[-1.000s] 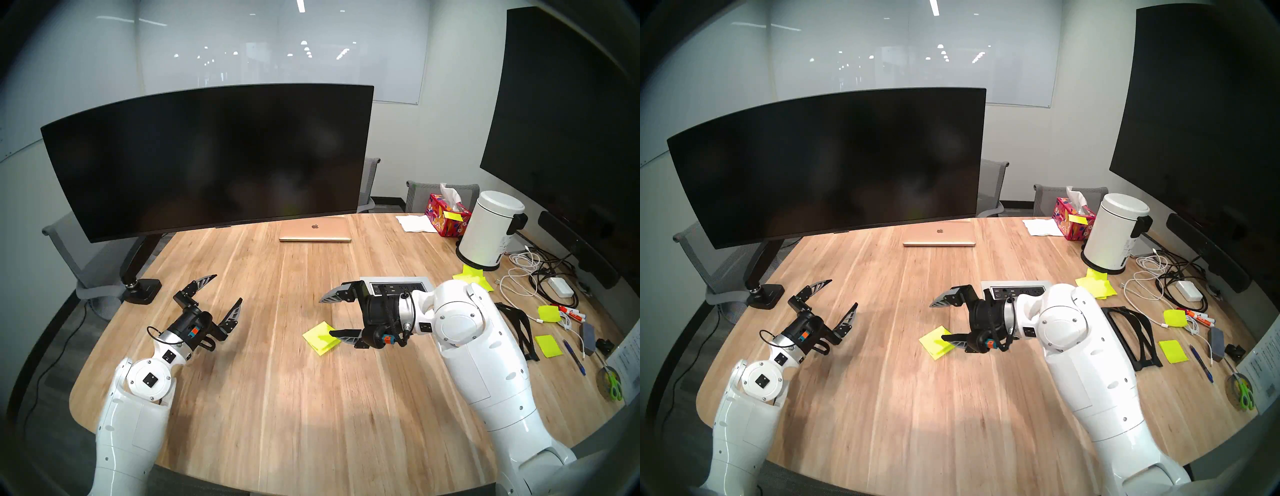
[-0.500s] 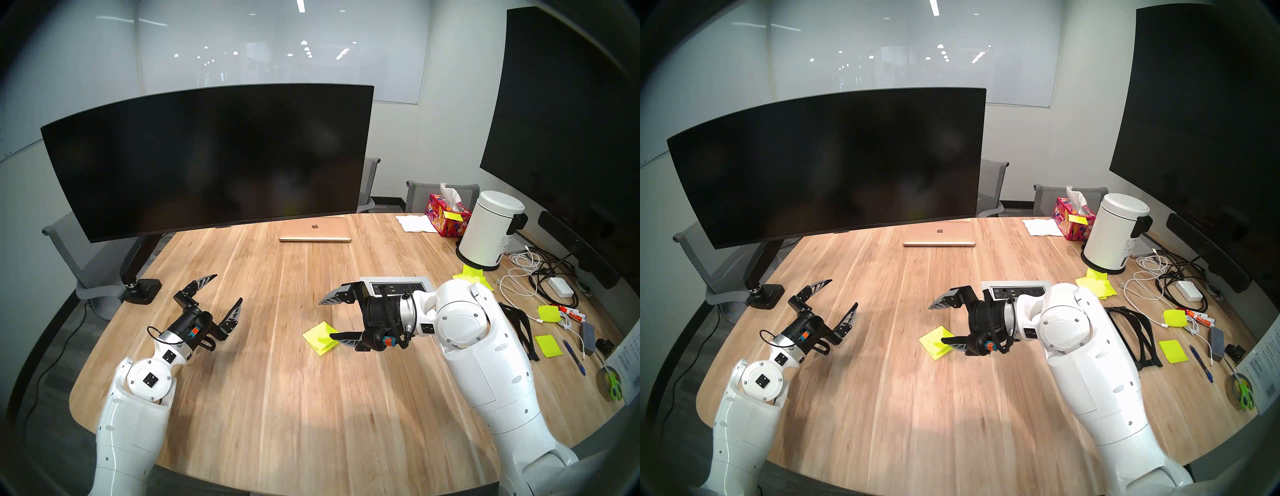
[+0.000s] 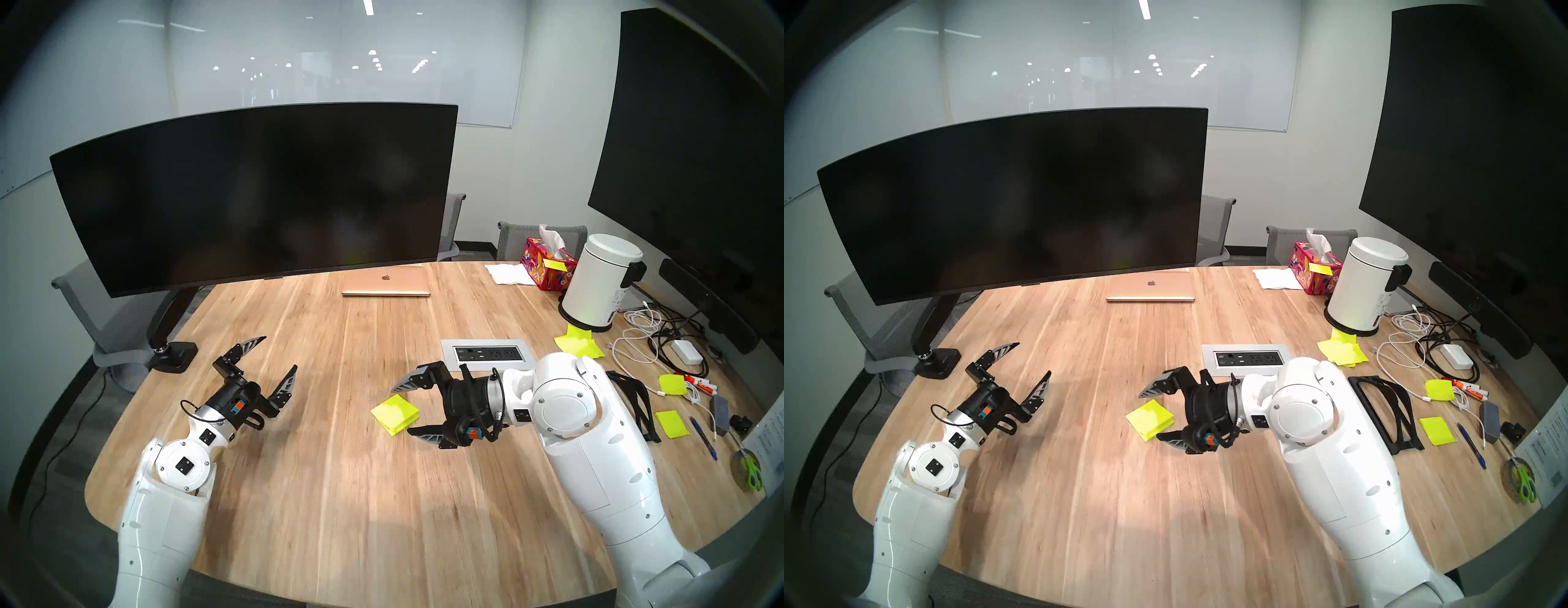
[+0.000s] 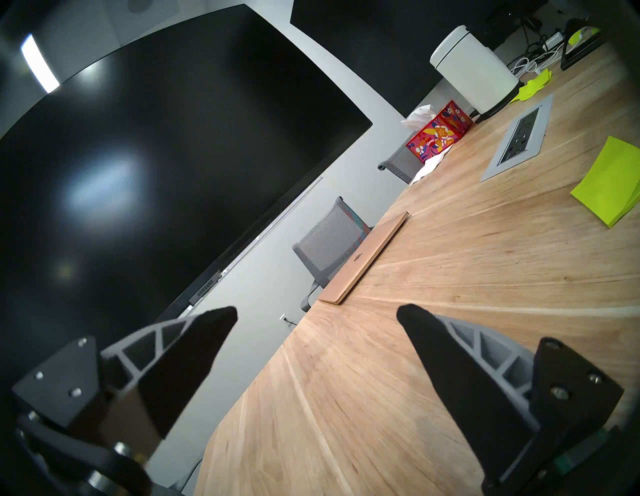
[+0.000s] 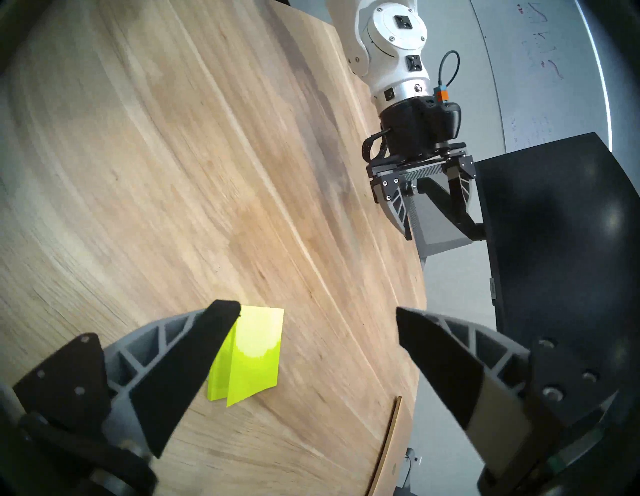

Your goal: Peel one sticky note off the pad and stick it onto the monitor, then press it flat

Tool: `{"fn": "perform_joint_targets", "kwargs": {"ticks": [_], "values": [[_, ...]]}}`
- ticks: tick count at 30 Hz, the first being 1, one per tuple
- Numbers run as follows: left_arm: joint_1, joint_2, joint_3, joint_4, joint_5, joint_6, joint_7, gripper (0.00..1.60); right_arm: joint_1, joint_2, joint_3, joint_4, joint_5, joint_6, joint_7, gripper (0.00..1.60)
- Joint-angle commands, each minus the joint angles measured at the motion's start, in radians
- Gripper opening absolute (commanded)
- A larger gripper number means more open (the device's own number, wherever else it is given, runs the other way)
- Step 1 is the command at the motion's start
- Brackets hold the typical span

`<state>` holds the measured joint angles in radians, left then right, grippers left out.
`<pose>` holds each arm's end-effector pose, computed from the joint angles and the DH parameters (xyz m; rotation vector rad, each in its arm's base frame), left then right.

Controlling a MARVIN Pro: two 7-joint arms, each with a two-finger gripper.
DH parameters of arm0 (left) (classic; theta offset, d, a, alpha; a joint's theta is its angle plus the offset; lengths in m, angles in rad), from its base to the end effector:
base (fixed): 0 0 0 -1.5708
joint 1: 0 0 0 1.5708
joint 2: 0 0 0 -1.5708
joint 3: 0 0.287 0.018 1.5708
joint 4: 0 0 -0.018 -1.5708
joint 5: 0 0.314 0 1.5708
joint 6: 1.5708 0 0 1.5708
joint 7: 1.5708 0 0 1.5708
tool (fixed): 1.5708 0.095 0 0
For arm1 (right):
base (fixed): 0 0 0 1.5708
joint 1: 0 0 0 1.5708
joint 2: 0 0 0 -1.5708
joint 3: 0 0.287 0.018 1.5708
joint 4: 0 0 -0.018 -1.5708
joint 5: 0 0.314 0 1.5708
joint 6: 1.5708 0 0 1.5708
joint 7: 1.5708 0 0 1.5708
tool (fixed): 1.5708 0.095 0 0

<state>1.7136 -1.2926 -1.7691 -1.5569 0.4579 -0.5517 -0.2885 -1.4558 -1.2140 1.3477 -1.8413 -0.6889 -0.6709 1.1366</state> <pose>0.3696 0.1116 -0.3147 -1.5747 1.1111 -2.0516 0.3685 0.0649 -0.2465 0.7546 2.6116 1.4518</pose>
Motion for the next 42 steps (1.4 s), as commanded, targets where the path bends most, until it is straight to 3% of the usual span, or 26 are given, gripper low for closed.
{"fn": "perform_joint_targets", "kwargs": {"ticks": [1, 42], "values": [[-0.006, 0.002, -0.003, -0.016, 0.001, -0.004, 0.004, 1.60, 0.013, -0.027, 0.001, 0.035, -0.025, -0.007, -0.038, 1.60], [-0.006, 0.000, -0.004, -0.016, 0.001, -0.005, 0.003, 1.60, 0.033, -0.088, -0.007, 0.135, -0.134, -0.025, -0.110, 1.60]]}}
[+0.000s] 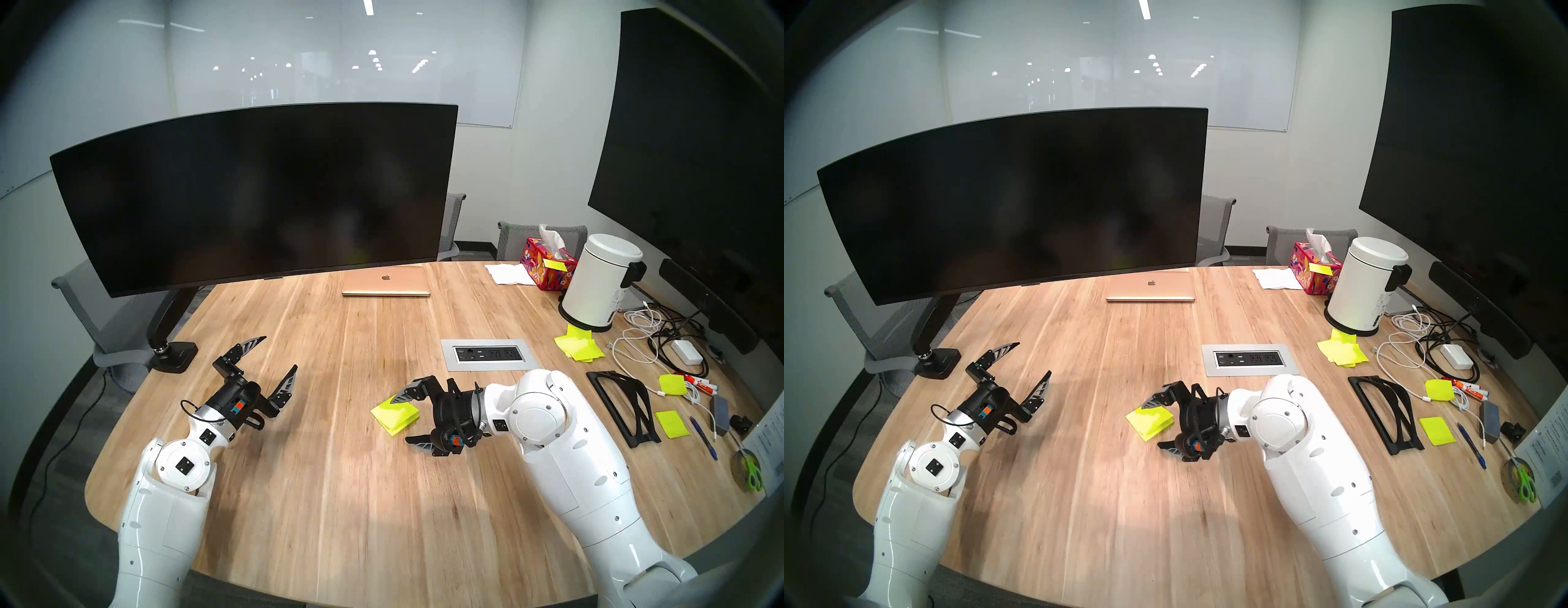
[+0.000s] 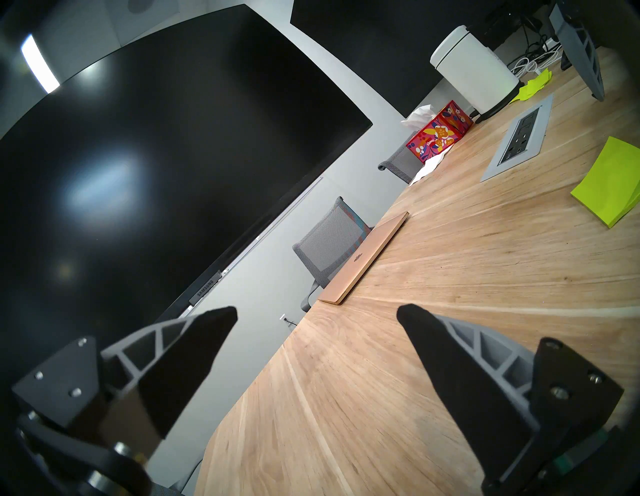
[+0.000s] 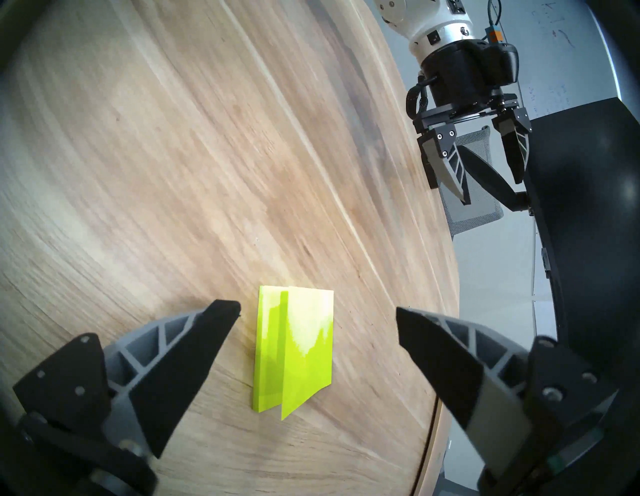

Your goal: Peel one sticky note off the pad and stick it onto the monitor, then press it flat

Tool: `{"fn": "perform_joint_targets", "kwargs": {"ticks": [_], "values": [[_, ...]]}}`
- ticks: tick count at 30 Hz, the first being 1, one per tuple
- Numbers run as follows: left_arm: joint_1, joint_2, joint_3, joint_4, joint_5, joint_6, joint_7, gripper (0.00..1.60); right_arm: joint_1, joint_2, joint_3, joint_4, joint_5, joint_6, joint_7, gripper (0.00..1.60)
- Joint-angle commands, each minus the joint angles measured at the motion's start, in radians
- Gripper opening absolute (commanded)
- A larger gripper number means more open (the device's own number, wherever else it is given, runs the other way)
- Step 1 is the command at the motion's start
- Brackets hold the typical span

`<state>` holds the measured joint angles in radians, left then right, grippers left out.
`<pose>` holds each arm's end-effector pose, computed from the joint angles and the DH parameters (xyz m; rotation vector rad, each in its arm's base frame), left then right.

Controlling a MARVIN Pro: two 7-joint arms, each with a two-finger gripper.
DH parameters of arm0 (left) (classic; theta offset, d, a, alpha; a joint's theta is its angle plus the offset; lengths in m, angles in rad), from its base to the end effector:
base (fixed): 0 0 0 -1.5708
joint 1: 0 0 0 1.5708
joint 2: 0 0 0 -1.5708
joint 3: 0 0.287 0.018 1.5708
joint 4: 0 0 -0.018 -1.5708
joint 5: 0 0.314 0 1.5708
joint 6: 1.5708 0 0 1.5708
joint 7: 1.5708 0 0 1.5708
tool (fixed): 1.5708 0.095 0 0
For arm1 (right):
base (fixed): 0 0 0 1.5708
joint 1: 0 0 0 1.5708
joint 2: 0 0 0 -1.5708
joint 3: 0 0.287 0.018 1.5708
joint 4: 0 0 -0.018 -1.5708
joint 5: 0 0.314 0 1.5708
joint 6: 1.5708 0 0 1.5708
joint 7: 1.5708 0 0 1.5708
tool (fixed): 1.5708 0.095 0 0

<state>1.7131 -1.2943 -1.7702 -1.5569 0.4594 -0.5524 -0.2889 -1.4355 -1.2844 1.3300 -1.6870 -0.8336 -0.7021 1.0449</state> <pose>0.3697 0.1115 -0.3146 -1.5738 1.1105 -2.0516 0.3859 0.0721 -0.2888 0.8387 2.6053 1.4107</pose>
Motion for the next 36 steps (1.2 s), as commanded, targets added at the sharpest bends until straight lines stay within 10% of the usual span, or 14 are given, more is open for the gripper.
{"fn": "perform_joint_targets", "kwargs": {"ticks": [1, 36], "values": [[-0.006, 0.002, -0.003, -0.016, 0.000, -0.004, 0.003, 1.60, 0.012, -0.016, 0.012, -0.017, 0.009, 0.005, -0.021, 1.60], [-0.006, 0.001, -0.003, -0.016, 0.000, -0.004, 0.003, 1.60, 0.055, -0.067, -0.003, 0.051, -0.046, 0.015, -0.069, 1.60]]}}
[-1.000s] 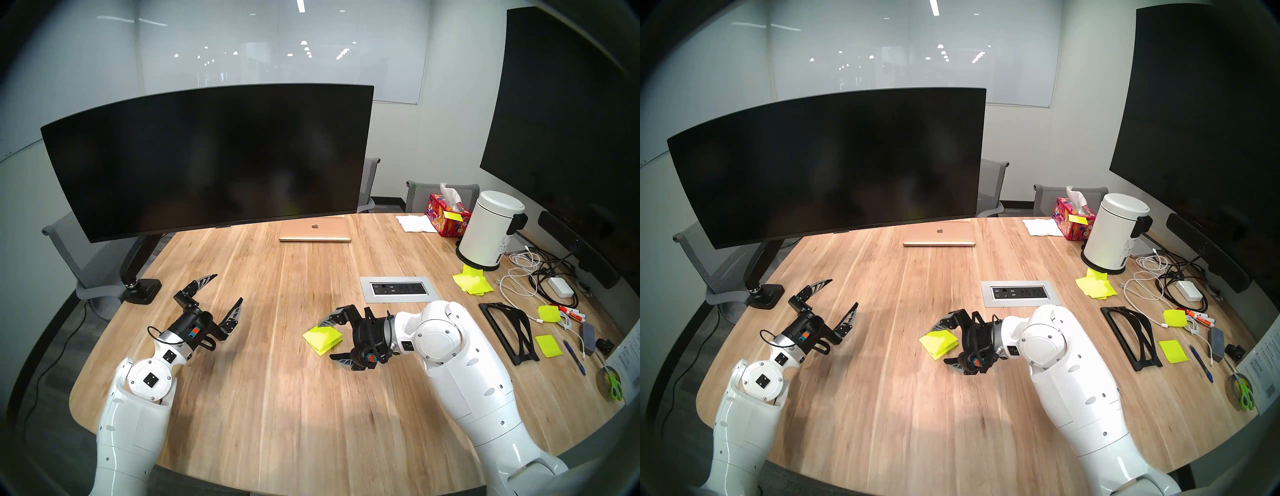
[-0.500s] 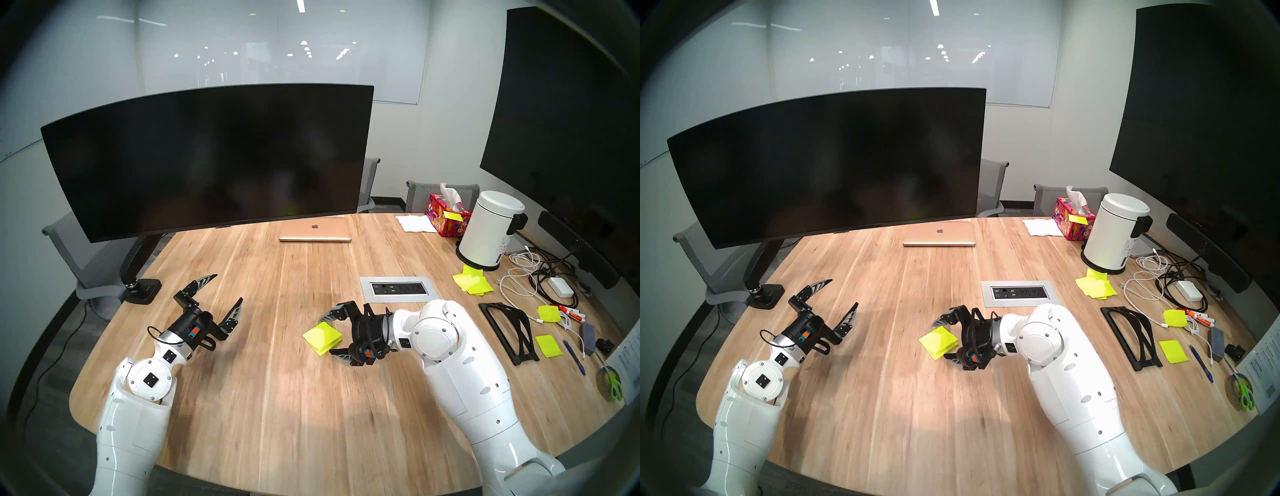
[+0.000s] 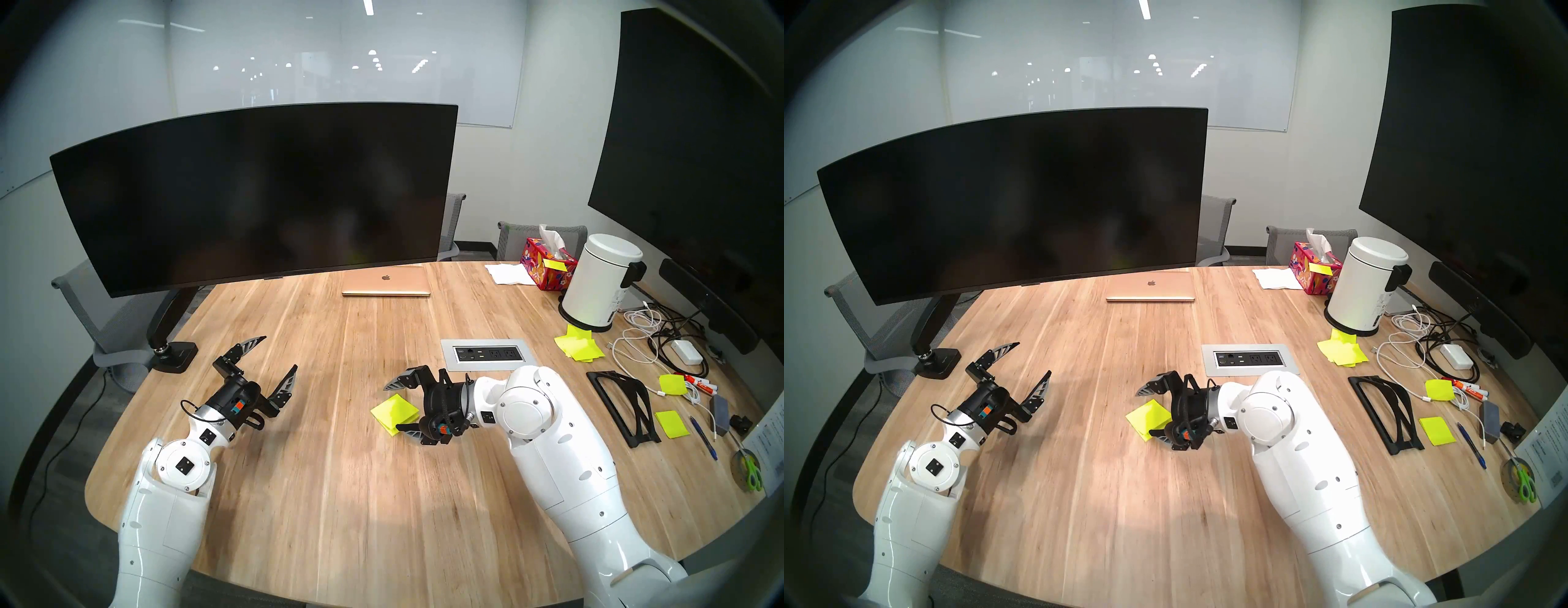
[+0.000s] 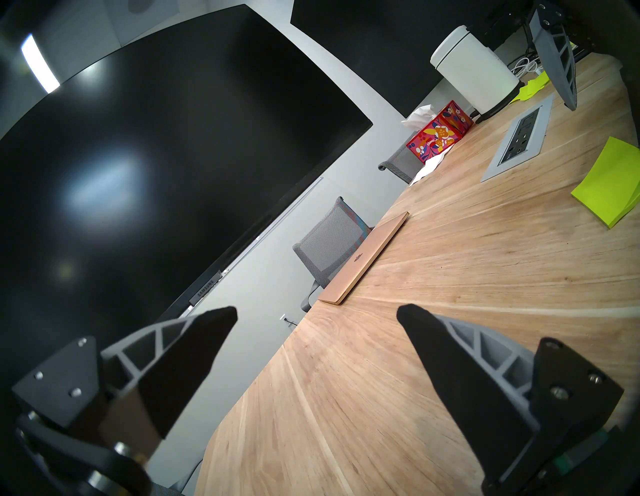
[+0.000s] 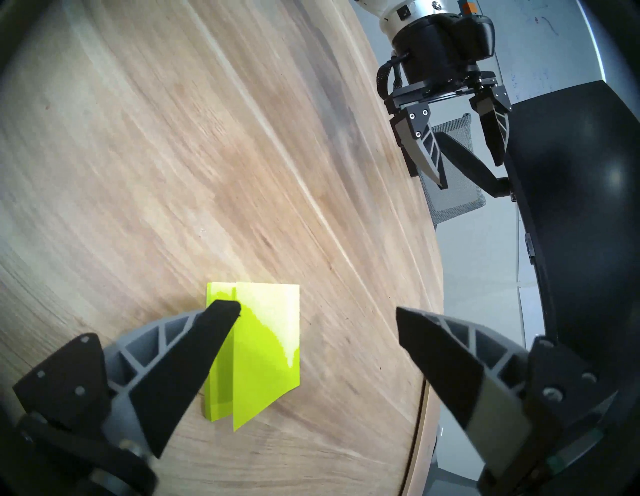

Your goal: Peel one sticky note off the pad and stick it onto the monitor, then press it flat

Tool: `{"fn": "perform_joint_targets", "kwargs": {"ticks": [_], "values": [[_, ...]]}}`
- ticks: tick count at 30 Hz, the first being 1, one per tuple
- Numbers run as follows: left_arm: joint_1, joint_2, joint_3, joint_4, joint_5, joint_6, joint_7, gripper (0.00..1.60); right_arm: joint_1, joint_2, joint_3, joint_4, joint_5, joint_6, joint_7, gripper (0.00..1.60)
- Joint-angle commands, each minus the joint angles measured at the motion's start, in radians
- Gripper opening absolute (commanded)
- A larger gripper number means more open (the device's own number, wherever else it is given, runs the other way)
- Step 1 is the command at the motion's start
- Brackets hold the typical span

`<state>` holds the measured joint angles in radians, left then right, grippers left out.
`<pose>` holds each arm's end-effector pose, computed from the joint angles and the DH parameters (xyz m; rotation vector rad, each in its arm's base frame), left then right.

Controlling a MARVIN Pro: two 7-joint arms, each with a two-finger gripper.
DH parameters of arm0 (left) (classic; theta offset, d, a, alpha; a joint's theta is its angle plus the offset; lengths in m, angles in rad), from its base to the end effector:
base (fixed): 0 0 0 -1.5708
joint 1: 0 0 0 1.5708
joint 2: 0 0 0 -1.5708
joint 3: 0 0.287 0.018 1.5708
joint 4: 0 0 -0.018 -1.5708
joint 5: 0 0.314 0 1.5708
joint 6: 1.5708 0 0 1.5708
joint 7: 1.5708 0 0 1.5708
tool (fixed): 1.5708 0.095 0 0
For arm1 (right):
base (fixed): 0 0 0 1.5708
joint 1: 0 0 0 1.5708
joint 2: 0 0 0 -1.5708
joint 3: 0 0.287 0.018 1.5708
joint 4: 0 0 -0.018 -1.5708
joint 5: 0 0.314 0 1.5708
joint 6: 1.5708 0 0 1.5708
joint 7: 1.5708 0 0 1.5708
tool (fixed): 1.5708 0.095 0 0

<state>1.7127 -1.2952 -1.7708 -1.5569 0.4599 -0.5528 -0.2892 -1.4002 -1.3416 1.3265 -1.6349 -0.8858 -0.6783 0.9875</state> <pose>0.3697 0.1115 -0.3145 -1.5733 1.1100 -2.0520 0.4010 0.0866 -0.2878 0.8800 2.5347 1.4638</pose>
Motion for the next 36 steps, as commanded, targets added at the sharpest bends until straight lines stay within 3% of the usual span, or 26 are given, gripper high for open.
{"fn": "perform_joint_targets", "kwargs": {"ticks": [1, 16, 36], "values": [[-0.005, 0.002, -0.003, -0.016, 0.000, -0.004, 0.003, 1.60, 0.020, -0.010, 0.001, 0.001, 0.005, -0.009, -0.013, 1.60], [-0.005, 0.002, -0.003, -0.016, 0.000, -0.004, 0.003, 1.60, 0.006, 0.022, 0.024, -0.005, 0.016, -0.019, 0.014, 1.60], [-0.006, 0.002, -0.003, -0.016, 0.000, -0.004, 0.003, 1.60, 0.058, -0.020, 0.014, 0.079, -0.044, -0.009, -0.023, 1.60]]}}
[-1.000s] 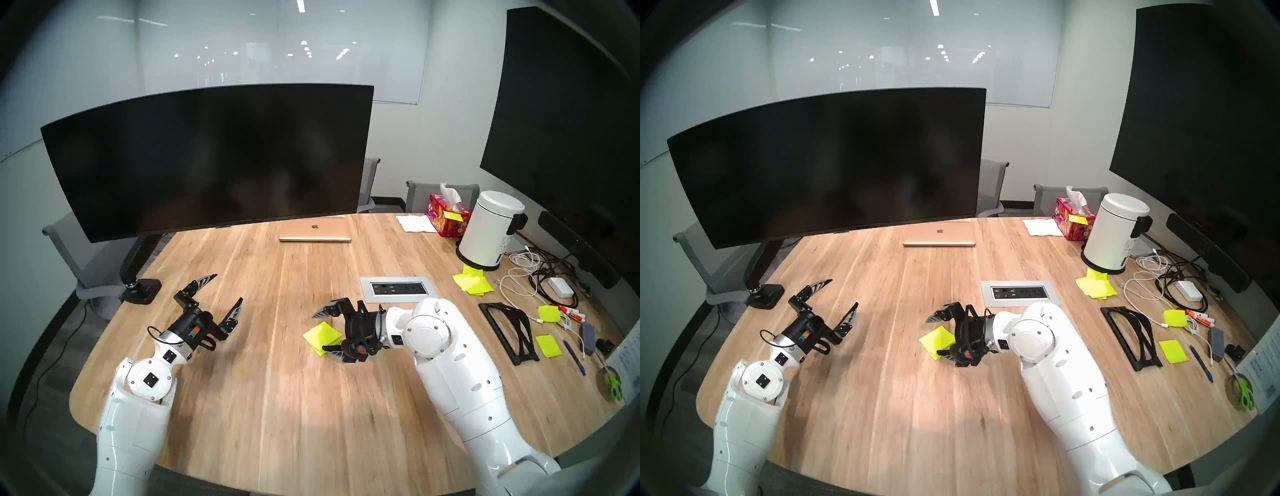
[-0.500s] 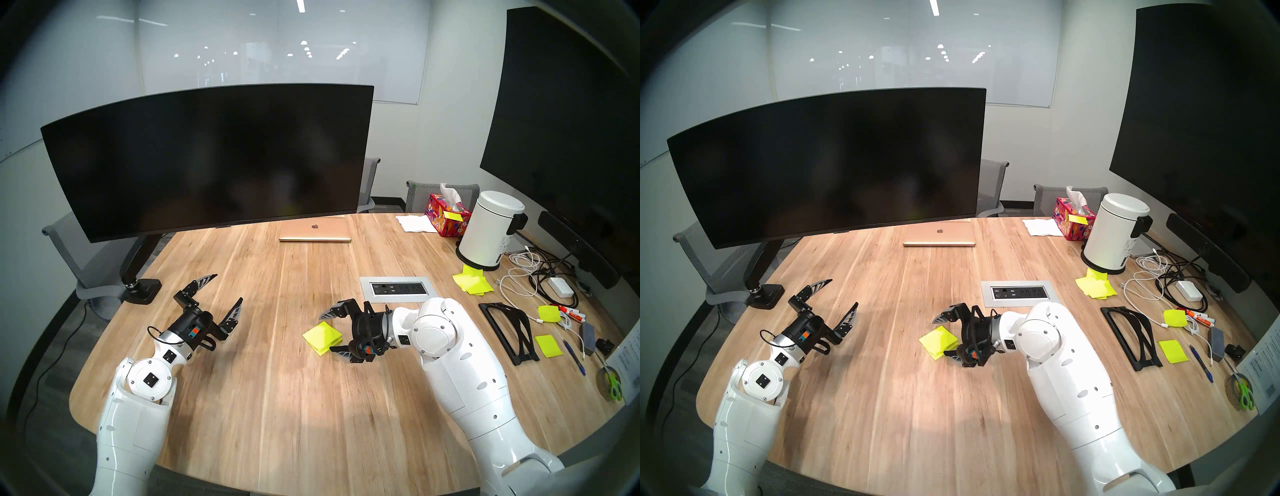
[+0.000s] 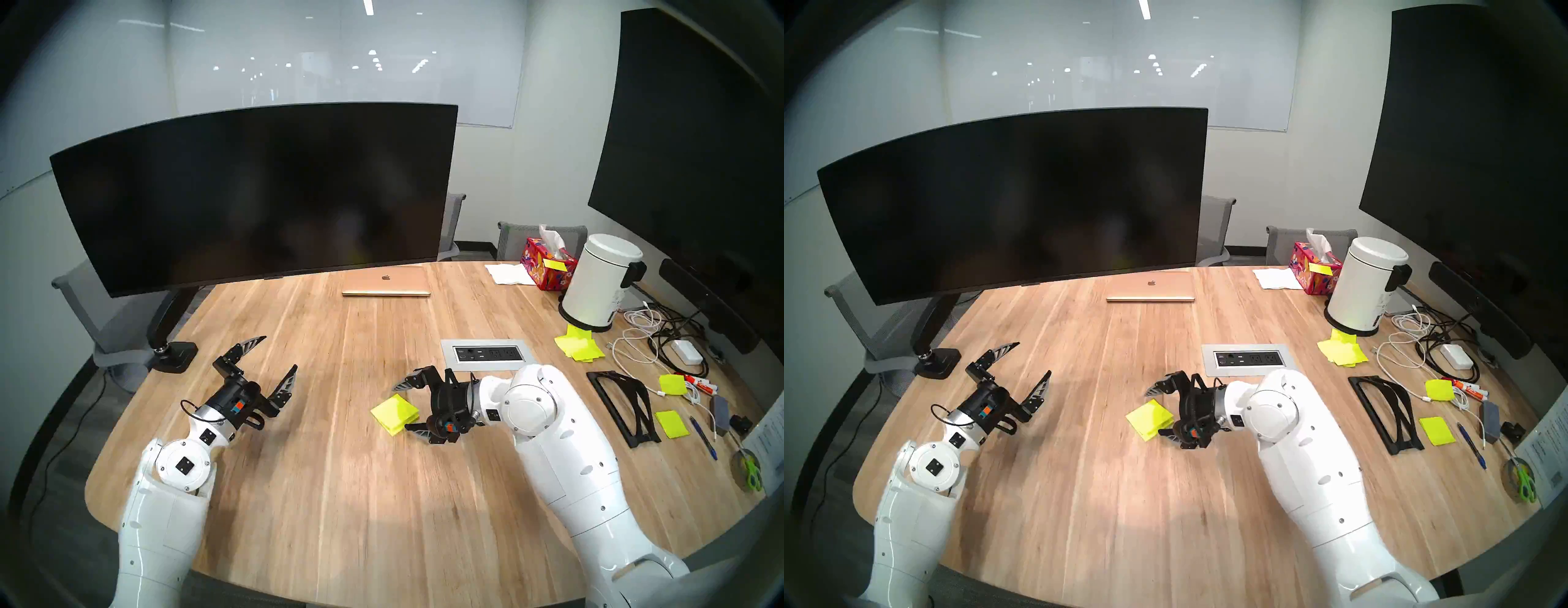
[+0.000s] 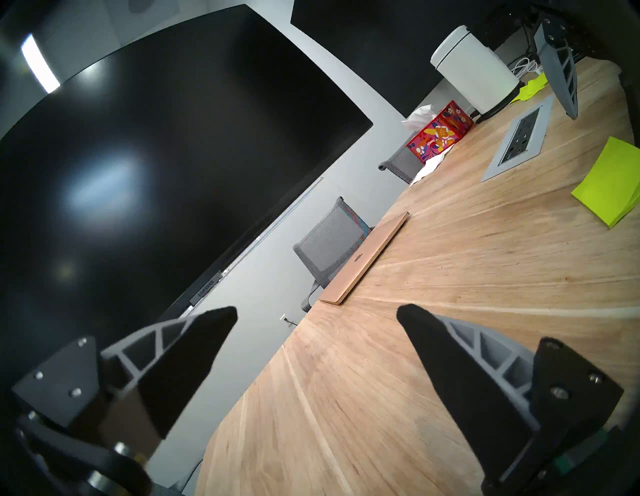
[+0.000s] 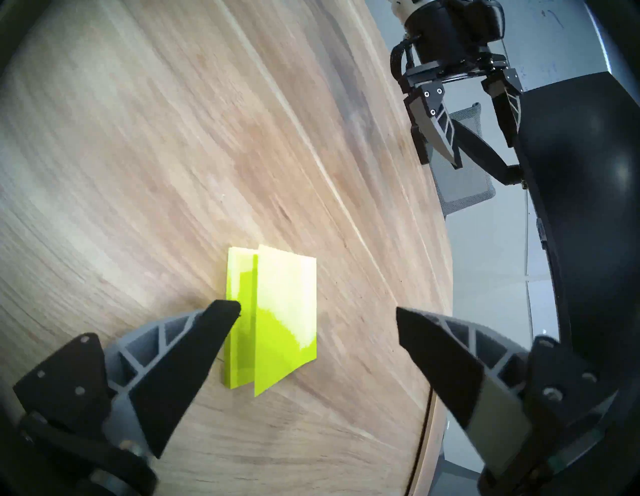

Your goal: Peel one sticky note off the pad and stick it onto the monitor, then press it flat

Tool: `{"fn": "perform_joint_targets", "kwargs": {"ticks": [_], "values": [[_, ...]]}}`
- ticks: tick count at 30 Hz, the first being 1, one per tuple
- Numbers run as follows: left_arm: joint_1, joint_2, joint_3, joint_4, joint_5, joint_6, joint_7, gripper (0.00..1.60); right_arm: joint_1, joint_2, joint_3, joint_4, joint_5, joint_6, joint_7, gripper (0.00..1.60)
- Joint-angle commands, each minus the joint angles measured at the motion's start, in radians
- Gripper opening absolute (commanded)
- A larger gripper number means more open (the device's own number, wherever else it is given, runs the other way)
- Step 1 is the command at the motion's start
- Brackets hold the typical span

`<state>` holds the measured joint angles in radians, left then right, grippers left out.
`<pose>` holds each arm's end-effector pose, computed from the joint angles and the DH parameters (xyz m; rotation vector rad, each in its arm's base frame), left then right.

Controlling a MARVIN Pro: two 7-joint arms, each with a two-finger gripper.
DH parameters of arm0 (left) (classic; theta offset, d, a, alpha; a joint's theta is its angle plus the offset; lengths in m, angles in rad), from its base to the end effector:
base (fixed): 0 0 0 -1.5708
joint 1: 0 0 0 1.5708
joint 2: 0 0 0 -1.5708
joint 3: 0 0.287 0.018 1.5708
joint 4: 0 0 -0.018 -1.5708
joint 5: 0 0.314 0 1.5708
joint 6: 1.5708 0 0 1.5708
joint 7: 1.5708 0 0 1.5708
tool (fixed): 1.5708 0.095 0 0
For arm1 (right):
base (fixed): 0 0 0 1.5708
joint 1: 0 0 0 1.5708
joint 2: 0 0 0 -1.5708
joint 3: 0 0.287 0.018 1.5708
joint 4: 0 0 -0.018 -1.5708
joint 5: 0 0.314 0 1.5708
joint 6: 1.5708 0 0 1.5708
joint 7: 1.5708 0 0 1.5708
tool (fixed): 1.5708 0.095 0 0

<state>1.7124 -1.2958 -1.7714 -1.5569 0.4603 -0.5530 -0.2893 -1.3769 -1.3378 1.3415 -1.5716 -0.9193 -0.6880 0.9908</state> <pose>0.3698 0.1115 -0.3144 -1.5728 1.1094 -2.0521 0.4113 0.0726 -0.3011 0.9257 2.5523 1.3865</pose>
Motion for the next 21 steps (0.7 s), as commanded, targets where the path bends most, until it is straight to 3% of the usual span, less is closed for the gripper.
{"fn": "perform_joint_targets", "kwargs": {"ticks": [1, 21], "values": [[-0.005, 0.002, -0.003, -0.016, 0.000, -0.004, 0.003, 1.60, 0.035, -0.024, 0.000, 0.017, -0.011, 0.001, -0.028, 1.60], [-0.005, 0.002, -0.003, -0.016, 0.000, -0.004, 0.002, 1.60, 0.019, -0.013, 0.030, 0.011, 0.004, -0.013, -0.027, 1.60]]}}
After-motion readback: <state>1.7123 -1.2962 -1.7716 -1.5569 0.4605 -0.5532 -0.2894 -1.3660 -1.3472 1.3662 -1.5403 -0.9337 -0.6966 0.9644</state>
